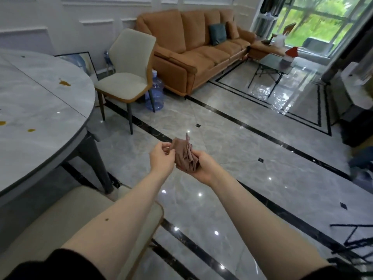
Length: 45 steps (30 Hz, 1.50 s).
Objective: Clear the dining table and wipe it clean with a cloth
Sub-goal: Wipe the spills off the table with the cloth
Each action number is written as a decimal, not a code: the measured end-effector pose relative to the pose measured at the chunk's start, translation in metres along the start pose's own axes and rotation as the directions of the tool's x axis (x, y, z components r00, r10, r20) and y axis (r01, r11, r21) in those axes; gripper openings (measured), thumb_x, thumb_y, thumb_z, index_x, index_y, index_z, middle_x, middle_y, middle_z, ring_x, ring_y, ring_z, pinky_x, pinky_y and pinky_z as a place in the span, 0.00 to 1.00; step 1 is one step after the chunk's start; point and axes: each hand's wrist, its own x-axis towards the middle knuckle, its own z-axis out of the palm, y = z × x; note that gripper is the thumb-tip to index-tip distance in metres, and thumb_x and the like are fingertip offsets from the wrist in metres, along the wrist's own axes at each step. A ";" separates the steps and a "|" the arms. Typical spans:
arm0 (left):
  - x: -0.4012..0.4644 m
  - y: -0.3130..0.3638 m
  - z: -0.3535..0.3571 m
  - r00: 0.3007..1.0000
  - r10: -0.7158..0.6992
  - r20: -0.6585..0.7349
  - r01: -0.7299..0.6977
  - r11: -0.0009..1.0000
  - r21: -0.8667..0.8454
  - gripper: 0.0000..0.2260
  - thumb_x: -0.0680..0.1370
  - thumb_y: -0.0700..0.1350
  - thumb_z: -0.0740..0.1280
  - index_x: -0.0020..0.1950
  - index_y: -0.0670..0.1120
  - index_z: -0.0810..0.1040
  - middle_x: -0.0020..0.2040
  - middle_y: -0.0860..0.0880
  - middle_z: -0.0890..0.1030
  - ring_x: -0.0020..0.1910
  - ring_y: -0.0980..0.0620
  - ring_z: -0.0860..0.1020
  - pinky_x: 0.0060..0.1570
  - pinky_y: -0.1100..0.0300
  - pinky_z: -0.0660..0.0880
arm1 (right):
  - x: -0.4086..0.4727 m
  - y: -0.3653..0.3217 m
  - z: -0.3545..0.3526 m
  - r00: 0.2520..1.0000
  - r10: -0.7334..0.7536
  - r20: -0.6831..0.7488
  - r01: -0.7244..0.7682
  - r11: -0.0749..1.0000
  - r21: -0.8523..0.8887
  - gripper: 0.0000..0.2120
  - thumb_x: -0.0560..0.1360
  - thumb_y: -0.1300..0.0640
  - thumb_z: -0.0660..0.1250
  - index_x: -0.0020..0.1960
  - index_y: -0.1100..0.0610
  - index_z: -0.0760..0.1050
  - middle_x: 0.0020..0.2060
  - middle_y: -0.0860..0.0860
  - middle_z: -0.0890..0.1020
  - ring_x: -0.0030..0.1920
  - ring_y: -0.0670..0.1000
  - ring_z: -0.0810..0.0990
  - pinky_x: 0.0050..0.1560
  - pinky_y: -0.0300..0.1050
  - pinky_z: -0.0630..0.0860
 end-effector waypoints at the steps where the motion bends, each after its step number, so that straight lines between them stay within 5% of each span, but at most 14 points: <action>1: 0.000 0.004 0.020 1.000 0.001 -0.014 -0.001 1.000 0.005 0.06 0.76 0.37 0.64 0.53 0.40 0.75 0.48 0.44 0.79 0.44 0.51 0.77 0.41 0.65 0.72 | 0.003 -0.011 -0.020 1.000 0.007 0.010 -0.006 1.000 -0.030 0.20 0.83 0.55 0.49 0.67 0.63 0.70 0.52 0.57 0.81 0.48 0.52 0.82 0.46 0.45 0.77; 6: 0.022 0.019 0.057 0.993 0.013 -0.113 -0.009 0.999 0.037 0.05 0.77 0.38 0.64 0.52 0.42 0.74 0.47 0.47 0.78 0.45 0.51 0.76 0.45 0.60 0.73 | 0.031 -0.054 -0.050 0.995 0.013 0.099 -0.004 0.996 -0.090 0.21 0.83 0.52 0.49 0.65 0.62 0.72 0.57 0.58 0.80 0.53 0.53 0.79 0.55 0.46 0.74; 11: 0.080 0.012 0.057 0.973 -0.024 -0.230 0.037 0.998 0.052 0.06 0.76 0.38 0.64 0.51 0.41 0.74 0.45 0.46 0.77 0.46 0.46 0.77 0.50 0.52 0.75 | 0.093 -0.076 -0.031 0.990 0.068 0.127 -0.051 0.989 -0.136 0.24 0.82 0.47 0.51 0.69 0.62 0.69 0.63 0.60 0.77 0.57 0.54 0.79 0.48 0.46 0.78; 13: 0.111 0.008 0.052 0.963 -0.046 -0.266 0.057 0.998 0.032 0.05 0.75 0.37 0.64 0.51 0.41 0.74 0.45 0.46 0.77 0.47 0.45 0.78 0.51 0.51 0.76 | 0.123 -0.088 -0.018 0.983 0.097 0.158 -0.072 0.985 -0.156 0.23 0.82 0.47 0.51 0.68 0.61 0.70 0.61 0.60 0.78 0.56 0.55 0.79 0.53 0.46 0.77; 16: 0.170 0.009 0.044 0.940 -0.079 -0.330 0.081 0.997 -0.008 0.04 0.75 0.38 0.64 0.50 0.42 0.74 0.45 0.46 0.78 0.48 0.44 0.78 0.52 0.49 0.76 | 0.169 -0.118 0.009 0.961 0.142 0.236 -0.100 0.978 -0.183 0.19 0.82 0.51 0.52 0.64 0.63 0.71 0.53 0.59 0.80 0.51 0.53 0.79 0.55 0.44 0.74; 20: 0.242 0.018 0.028 0.911 -0.125 -0.394 0.111 0.992 -0.058 0.05 0.76 0.38 0.64 0.51 0.42 0.74 0.47 0.44 0.78 0.48 0.45 0.78 0.52 0.48 0.77 | 0.233 -0.153 0.052 0.955 0.143 0.259 -0.059 0.951 -0.305 0.17 0.80 0.57 0.58 0.66 0.63 0.70 0.58 0.60 0.79 0.53 0.54 0.80 0.51 0.43 0.77; 27: 0.346 0.034 0.002 0.868 -0.160 -0.470 0.131 0.987 -0.094 0.06 0.77 0.38 0.63 0.53 0.41 0.74 0.48 0.45 0.77 0.48 0.49 0.76 0.48 0.57 0.74 | 0.337 -0.204 0.111 0.957 0.132 0.258 -0.018 0.915 -0.403 0.18 0.77 0.64 0.63 0.67 0.65 0.70 0.59 0.63 0.78 0.58 0.59 0.79 0.58 0.49 0.76; 45: 0.606 0.016 -0.164 0.513 -0.257 -0.819 0.184 0.965 -0.187 0.07 0.75 0.35 0.65 0.53 0.37 0.75 0.45 0.44 0.77 0.42 0.48 0.75 0.44 0.56 0.73 | 0.591 -0.260 0.367 0.822 0.333 0.461 0.093 0.721 -0.687 0.16 0.77 0.66 0.62 0.64 0.66 0.72 0.59 0.63 0.78 0.60 0.60 0.78 0.56 0.50 0.76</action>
